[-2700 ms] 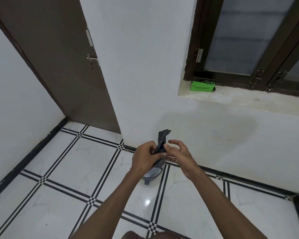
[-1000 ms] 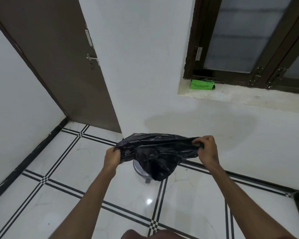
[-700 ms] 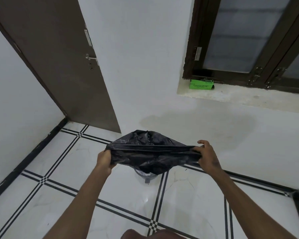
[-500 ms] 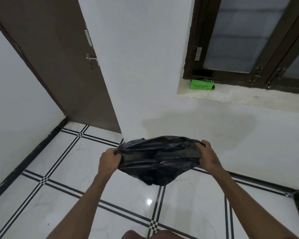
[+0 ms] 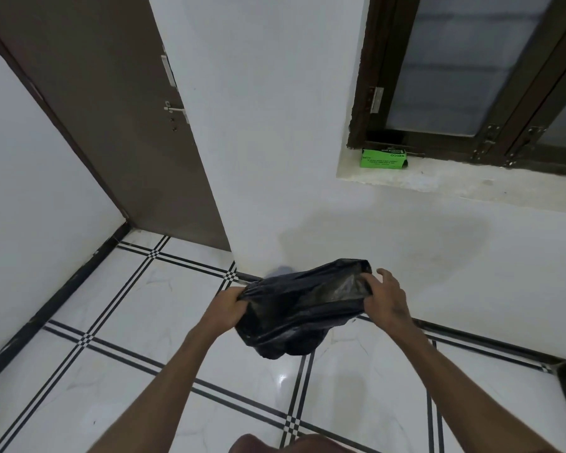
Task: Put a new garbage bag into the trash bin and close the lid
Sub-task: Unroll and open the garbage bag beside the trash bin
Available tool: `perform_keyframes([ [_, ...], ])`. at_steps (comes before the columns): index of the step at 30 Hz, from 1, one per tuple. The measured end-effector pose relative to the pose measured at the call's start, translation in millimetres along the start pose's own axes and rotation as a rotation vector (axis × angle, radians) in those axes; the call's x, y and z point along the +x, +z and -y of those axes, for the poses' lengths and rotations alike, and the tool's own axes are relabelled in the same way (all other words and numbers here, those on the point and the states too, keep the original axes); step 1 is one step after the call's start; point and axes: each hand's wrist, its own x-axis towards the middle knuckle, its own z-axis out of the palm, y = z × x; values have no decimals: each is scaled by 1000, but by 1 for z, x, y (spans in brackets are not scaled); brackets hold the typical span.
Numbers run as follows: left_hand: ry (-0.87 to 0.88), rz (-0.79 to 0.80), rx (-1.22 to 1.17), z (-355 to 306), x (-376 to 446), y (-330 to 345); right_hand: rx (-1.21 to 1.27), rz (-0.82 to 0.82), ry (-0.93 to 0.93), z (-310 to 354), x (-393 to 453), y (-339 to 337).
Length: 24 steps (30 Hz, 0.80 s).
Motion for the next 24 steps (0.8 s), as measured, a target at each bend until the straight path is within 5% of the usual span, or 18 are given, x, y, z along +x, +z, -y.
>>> perform_keyframes([
  [3, -5, 57, -173, -14, 3, 4, 133, -184, -210, 23, -18, 8],
  [7, 52, 118, -239, -33, 9, 8, 220, 211, -554, 53, -40, 26],
  [11, 62, 134, -238, -45, 12, 6, 84, 280, -710, 72, -39, 50],
  [16, -112, -100, -261, -32, 14, -9, -102, 269, -698, 54, -41, 64],
  [19, -399, -232, -671, -12, 12, -14, -195, 248, -677, 27, -49, 80],
  [24, -631, -460, -1072, 12, 6, -17, -472, 516, -514, -7, -72, 96],
])
